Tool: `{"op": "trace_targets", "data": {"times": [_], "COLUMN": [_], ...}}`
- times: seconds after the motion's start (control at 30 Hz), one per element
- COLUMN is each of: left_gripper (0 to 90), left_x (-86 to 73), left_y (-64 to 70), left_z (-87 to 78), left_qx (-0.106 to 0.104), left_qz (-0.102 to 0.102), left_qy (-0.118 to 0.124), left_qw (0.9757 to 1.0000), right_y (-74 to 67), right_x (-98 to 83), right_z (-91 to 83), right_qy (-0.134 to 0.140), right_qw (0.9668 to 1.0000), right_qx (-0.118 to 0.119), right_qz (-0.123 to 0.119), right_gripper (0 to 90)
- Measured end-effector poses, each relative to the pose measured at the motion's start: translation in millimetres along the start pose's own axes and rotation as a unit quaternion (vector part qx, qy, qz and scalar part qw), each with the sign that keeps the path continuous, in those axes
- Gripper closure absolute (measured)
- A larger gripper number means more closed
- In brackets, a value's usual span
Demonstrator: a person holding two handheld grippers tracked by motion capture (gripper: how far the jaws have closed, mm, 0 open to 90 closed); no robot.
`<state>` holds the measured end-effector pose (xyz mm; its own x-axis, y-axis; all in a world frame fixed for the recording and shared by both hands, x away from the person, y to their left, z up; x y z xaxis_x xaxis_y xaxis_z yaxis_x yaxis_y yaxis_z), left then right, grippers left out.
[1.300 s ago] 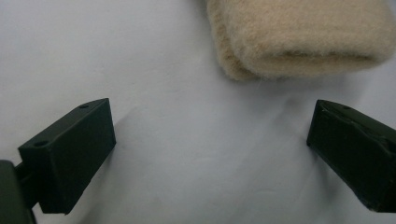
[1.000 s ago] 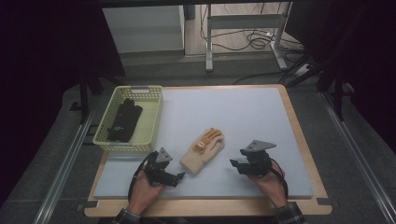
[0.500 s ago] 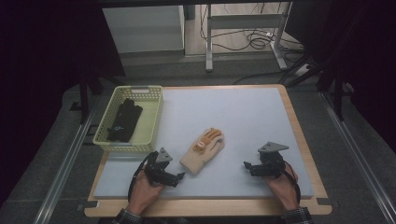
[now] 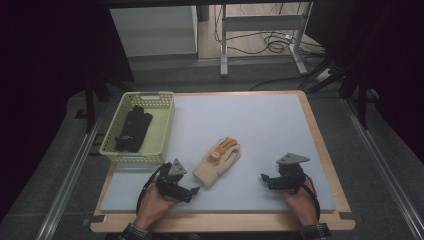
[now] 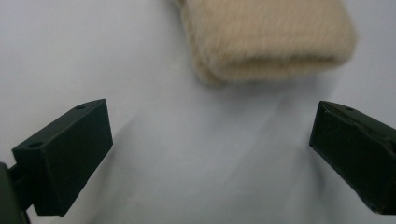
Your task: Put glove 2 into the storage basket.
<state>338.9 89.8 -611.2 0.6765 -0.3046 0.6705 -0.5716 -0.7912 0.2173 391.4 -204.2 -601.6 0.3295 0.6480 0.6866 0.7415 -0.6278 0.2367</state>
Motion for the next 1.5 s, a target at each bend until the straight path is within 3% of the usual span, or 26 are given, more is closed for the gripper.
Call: {"op": "trace_targets", "data": {"times": [0.2,0.33,0.53,0.8,1.1,1.23,1.27,1.33,1.5], "left_gripper": [0.0,0.5,0.6,0.0,0.2,9.6,19.3,23.1,44.3], "left_x": [23.6,38.2,54.5,66.1,73.2,74.1,74.2,74.1,73.3], "left_y": [17.3,22.1,25.4,25.8,30.1,31.8,32.5,32.8,36.0], "left_z": [-0.6,7.7,26.4,53.4,82.1,78.9,76.2,74.8,70.4], "left_qx": [-0.006,0.011,-0.007,-0.013,0.015,0.008,0.004,0.003,0.005], "left_qz": [0.001,0.007,-0.004,-0.014,0.011,0.014,0.019,0.019,0.025], "left_qy": [-0.01,-0.017,-0.02,-0.038,-0.068,-0.071,-0.071,-0.071,-0.077], "left_qw": [0.9999,0.9998,0.9998,0.9991,0.9975,0.9973,0.9973,0.9972,0.9967], "right_y": [-0.1,-0.1,-0.1,-0.1,-0.1,-0.1,-0.1,-0.1,-0.2], "right_x": [0.0,0.0,0.0,-0.1,-0.1,-0.1,-0.1,-0.1,-0.1], "right_z": [-0.1,-0.1,-0.1,-0.1,-0.1,-0.1,-0.1,-0.1,-0.1], "right_qy": [0.0,0.0,0.001,0.001,0.001,0.001,0.001,0.001,0.0], "right_qw": [1.0,1.0,1.0,1.0,1.0,1.0,1.0,1.0,1.0], "right_qx": [0.0,0.0,0.0,0.0,0.0,0.0,0.0,0.0,0.0], "right_qz": [0.0,0.0,0.0,0.0,0.0,0.0,0.0,0.0,0.0], "right_gripper": [14.1,14.1,14.1,14.1,14.1,14.1,14.1,14.1,14.1]}}
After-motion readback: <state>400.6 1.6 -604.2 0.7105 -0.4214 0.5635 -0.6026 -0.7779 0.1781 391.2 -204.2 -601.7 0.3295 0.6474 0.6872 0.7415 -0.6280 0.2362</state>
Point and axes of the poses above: each handheld gripper's, and its own axes: z roughly forward along the jaws, x roughly out of its top, y roughly to its right, the point moved 10 cm from there along z, roughly forward along the jaws, and after that the axes turned 15 degrees about -z, right-handed, at the moved point
